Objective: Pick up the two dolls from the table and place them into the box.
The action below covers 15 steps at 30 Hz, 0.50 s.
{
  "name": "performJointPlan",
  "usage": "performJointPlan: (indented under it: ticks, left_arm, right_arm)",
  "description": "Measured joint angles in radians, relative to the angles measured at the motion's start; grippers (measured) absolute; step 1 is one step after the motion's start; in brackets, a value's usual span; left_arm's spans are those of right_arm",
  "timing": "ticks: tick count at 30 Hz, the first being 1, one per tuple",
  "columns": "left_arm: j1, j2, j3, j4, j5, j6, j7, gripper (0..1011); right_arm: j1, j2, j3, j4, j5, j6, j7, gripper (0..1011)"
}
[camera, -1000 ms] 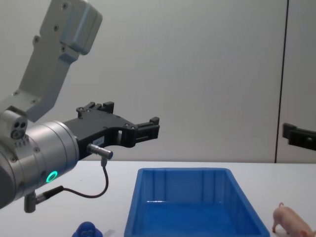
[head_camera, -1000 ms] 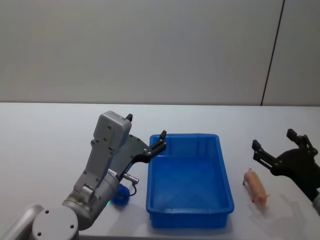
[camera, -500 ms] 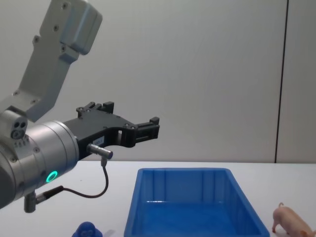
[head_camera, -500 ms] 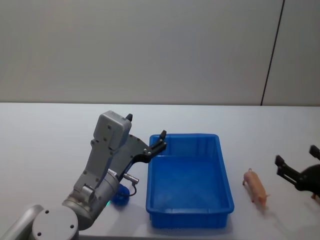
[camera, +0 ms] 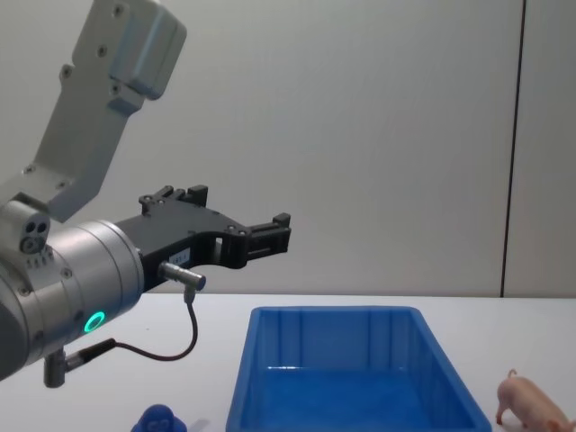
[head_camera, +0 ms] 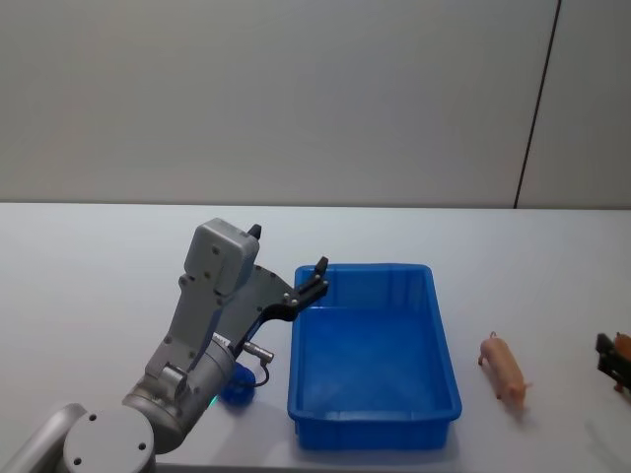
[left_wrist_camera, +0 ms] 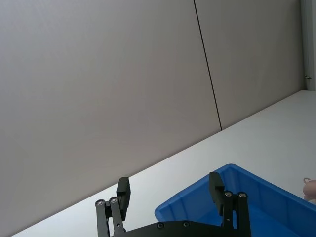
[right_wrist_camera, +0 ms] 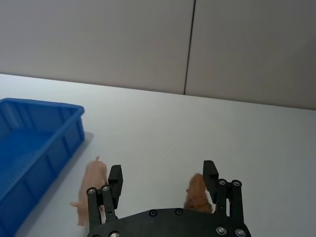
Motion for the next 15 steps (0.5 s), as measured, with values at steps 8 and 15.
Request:
performJointPlan:
  ticks: [8, 15]
  left_arm:
    - [0.0, 0.0, 0.0, 0.0, 0.0, 0.0, 0.0, 1003]
    - [0.0, 0.0, 0.0, 0.0, 0.0, 0.0, 0.0, 1003]
  right_arm:
    - [0.0, 0.011, 0.018, 0.026, 0.008, 0.02, -0.017, 1001]
    - [0.027, 0.013, 0.026, 0.072, 0.027, 0.044, -0.009, 1001]
